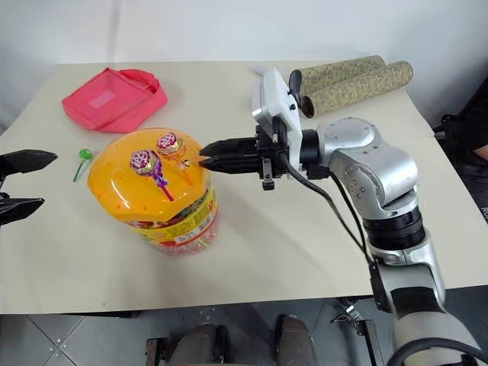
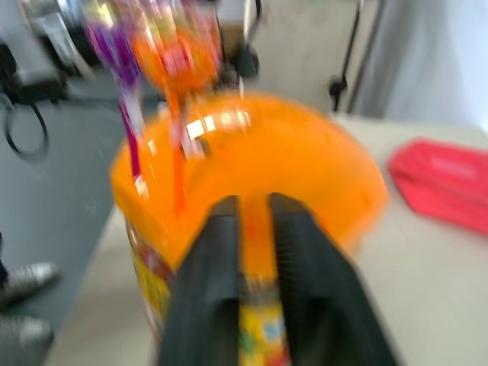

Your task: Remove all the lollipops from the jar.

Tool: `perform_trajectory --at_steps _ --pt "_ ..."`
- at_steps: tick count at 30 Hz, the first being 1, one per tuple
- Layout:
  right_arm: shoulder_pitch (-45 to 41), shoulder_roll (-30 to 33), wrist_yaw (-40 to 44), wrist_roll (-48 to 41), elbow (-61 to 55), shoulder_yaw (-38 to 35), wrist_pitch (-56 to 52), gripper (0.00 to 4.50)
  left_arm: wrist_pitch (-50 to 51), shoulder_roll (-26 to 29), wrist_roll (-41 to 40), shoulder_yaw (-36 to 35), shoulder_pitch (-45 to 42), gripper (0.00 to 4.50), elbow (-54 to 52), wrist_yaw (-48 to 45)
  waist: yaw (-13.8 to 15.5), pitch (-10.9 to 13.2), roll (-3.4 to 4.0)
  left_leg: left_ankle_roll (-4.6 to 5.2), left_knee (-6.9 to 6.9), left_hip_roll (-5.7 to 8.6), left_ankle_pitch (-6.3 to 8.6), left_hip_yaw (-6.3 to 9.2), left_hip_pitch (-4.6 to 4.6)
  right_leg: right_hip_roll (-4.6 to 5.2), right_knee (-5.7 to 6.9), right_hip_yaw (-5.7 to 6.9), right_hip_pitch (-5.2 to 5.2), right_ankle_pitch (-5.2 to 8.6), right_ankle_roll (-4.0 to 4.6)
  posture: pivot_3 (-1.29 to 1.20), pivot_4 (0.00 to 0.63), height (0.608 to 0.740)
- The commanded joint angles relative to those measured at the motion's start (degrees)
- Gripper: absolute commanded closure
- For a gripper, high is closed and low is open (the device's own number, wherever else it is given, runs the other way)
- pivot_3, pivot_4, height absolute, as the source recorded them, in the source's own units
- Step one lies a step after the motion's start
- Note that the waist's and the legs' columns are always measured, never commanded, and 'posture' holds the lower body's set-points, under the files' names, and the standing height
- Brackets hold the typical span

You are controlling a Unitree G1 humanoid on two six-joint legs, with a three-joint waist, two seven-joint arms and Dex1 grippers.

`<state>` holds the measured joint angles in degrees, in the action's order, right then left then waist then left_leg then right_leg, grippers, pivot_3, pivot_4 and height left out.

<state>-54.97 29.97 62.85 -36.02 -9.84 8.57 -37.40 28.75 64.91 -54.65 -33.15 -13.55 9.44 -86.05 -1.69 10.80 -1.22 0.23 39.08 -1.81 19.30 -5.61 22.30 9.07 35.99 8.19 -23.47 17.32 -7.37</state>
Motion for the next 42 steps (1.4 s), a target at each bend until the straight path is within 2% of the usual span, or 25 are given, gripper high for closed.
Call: perform_trajectory --at_steps 1,5,20,22,27,31,32,33,42 --pt "0.3 1.2 1.8 0.2 -1.7 -1.2 1.8 2.32 -0.2 -0.2 -0.3 -1.2 -0.8 0.0 -1.4 -3.9 -0.1 0.0 0.0 0.0 0.0 0.0 0.0 -0.01 0.0 0.0 0.0 -0.01 0.0 0.0 0.0 0.0 0.15 0.74" --pt "0.4 1.2 2.1 -0.5 -2.3 -1.3 0.5 0.95 -0.3 -0.4 0.0 -1.0 -1.1 0.0 -1.4 -3.6 -0.1 0.0 0.0 0.0 -0.01 0.0 0.0 -0.03 0.0 -0.01 -0.01 -0.02 -0.01 0.0 0.0 0.0 0.15 0.74" --pt "-4.2 -5.8 1.6 -4.3 0.9 -1.1 -2.1 0.95 0.0 -1.3 0.1 -1.6 -1.7 0.0 -1.5 -3.6 -0.1 0.0 0.0 0.0 0.0 -0.02 0.0 -0.05 -0.01 -0.05 0.0 -0.07 -0.02 0.0 0.0 0.0 0.15 0.74" --pt "-4.9 -6.7 1.7 -3.3 2.1 -0.3 -1.4 1.32 0.0 -1.2 -0.1 -2.1 -1.4 0.0 -1.6 -3.8 -0.1 0.0 0.0 0.0 0.01 -0.02 0.0 -0.06 -0.01 -0.05 0.0 -0.07 -0.01 0.0 0.0 0.0 0.15 0.74" --pt "-6.1 -8.9 1.1 -3.2 3.6 -1.2 -1.0 2.62 0.2 -1.2 -0.3 -3.0 -0.8 0.0 -1.9 -4.0 -0.1 0.0 0.0 0.0 0.01 -0.02 0.0 -0.06 -0.01 -0.05 0.01 -0.08 -0.02 0.0 0.0 0.0 0.15 0.74" --pt "-6.8 -9.6 1.0 -3.2 4.0 -1.8 -0.8 3.85 0.2 -1.5 -0.5 -3.6 -0.3 0.0 -2.2 -4.1 -0.2 0.0 0.0 -0.01 0.01 -0.03 0.0 -0.06 -0.01 -0.06 0.02 -0.08 -0.03 0.0 0.0 0.0 0.15 0.74" --pt "-6.9 -9.7 0.9 -3.3 4.1 -2.0 -0.8 4.33 0.3 -1.5 -0.5 -3.8 -0.1 0.0 -2.2 -4.1 -0.2 0.0 0.0 -0.01 0.01 -0.03 0.0 -0.06 -0.01 -0.07 0.02 -0.08 -0.03 0.0 0.0 0.0 0.15 0.74" --pt "-7.1 -9.9 0.7 -3.6 4.1 -2.4 -0.8 4.47 0.4 -1.7 -0.6 -4.0 0.1 0.0 -2.4 -4.0 -0.3 0.0 0.0 -0.01 0.01 -0.04 0.0 -0.06 -0.01 -0.08 0.02 -0.08 -0.03 0.0 0.0 0.0 0.15 0.74" --pt "-9.1 -10.1 -3.1 -4.8 6.5 -7.2 -0.7 4.47 0.8 -1.8 -0.8 -4.3 0.1 0.0 -2.2 -4.3 -0.3 0.0 0.0 -0.01 0.01 -0.04 0.0 -0.07 -0.01 -0.09 0.03 -0.12 -0.05 0.0 0.0 0.0 0.15 0.74"
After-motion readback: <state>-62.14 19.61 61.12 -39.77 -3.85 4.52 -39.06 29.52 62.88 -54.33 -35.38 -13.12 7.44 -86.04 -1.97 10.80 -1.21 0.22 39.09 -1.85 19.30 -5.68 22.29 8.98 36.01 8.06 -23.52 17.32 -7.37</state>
